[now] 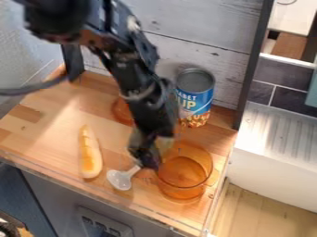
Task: Move the orange pot to the bottom right corner of the table
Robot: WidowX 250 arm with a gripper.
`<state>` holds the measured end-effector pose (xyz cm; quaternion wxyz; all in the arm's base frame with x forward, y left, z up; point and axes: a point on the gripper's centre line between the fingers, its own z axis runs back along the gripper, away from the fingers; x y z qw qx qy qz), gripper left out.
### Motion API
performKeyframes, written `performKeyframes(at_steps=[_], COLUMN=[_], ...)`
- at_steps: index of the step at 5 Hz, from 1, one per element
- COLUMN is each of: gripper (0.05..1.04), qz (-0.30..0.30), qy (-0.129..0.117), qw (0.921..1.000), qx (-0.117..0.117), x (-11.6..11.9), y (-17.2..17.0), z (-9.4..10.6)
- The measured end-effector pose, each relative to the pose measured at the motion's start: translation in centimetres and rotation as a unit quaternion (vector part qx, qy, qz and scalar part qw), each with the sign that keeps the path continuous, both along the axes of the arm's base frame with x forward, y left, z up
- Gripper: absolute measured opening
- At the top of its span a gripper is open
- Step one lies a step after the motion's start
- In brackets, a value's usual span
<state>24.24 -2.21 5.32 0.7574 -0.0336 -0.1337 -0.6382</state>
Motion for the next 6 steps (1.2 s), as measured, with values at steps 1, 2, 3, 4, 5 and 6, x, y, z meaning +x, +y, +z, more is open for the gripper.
performKeyframes(at_steps=[1,2,3,4,5,6], gripper=[1.000,1.001,1.001,1.000,1.000,1.000], qz=[-0.016,-0.020,-0.020,-0.021,-0.021,-0.020], qy=[-0.011,-0.011,-0.011,-0.010,-0.010,-0.010], qw=[0.9998,0.9997,0.9997,0.9997,0.9997,0.9998], qx=[0.002,0.002,0.002,0.002,0.002,0.002], x=[-0.35,-0.39,-0.40,-0.41,-0.41,-0.43], y=[1.04,1.03,1.04,1.04,1.04,1.07], z=[1.07,1.10,1.10,1.06,1.06,1.06])
